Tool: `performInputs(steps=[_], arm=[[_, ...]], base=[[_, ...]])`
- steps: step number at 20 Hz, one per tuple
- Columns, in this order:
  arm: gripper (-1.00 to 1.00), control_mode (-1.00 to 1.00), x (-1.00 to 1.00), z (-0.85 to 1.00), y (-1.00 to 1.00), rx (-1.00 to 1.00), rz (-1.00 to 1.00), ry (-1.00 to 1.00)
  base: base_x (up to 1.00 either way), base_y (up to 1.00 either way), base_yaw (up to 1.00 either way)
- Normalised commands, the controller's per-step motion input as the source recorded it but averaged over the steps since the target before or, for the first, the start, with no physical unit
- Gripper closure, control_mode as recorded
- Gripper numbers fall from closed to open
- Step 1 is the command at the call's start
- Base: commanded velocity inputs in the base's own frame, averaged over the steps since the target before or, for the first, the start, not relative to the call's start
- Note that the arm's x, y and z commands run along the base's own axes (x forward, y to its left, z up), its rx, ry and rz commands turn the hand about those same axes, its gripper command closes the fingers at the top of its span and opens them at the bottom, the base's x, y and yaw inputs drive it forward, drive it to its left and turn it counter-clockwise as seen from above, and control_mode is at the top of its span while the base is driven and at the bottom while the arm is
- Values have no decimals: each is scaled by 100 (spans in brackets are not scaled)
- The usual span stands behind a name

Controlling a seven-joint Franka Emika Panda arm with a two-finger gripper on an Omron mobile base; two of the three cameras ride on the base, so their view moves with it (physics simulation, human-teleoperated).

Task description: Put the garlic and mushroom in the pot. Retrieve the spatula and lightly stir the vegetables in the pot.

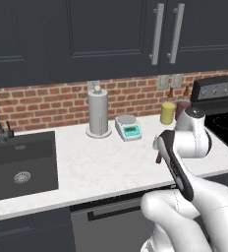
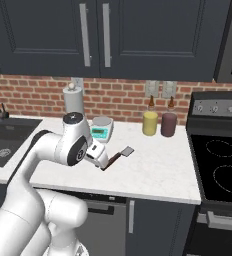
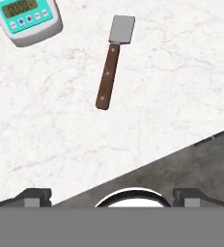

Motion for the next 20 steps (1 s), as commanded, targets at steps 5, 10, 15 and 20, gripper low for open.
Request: performInputs(steps=[5, 10, 15, 20], arm=[[-100, -100, 33, -31, 0, 0, 0, 4], [-100, -100, 22, -28, -3, 0, 0, 2], [-100, -100, 20, -27, -6, 0, 0, 2], [-100, -100, 20, -24, -1, 0, 0, 2]], base=[[0, 0, 0], [0, 0, 0], [0, 0, 0], [0, 0, 0]])
